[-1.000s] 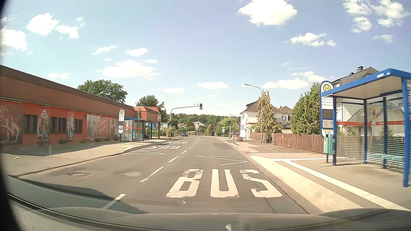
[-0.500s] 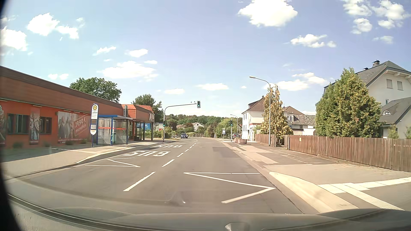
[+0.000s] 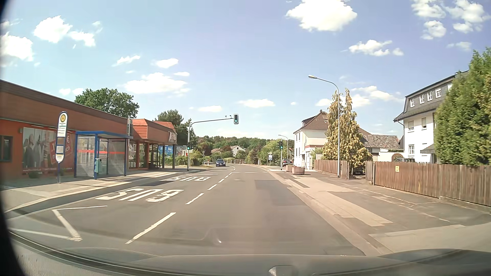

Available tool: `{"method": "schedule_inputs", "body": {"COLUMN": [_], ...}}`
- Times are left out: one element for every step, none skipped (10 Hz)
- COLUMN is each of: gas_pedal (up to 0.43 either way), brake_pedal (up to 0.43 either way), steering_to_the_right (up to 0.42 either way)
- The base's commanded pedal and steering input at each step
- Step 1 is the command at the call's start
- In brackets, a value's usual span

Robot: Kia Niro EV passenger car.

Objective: Follow the waypoints while adhering to traffic rules and regulations

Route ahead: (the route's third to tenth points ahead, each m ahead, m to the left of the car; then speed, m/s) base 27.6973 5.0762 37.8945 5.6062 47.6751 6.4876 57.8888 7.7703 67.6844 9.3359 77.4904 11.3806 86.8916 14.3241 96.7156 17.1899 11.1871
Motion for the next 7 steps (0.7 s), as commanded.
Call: {"method": "schedule_inputs", "body": {"gas_pedal": [0.047, 0.047, 0.047, 0.047, 0.047, 0.047, 0.047], "brake_pedal": [0.030, 0.030, 0.030, 0.030, 0.030, 0.030, 0.030], "steering_to_the_right": [-0.007, -0.008, -0.007, -0.006, -0.007, -0.006, -0.006]}}
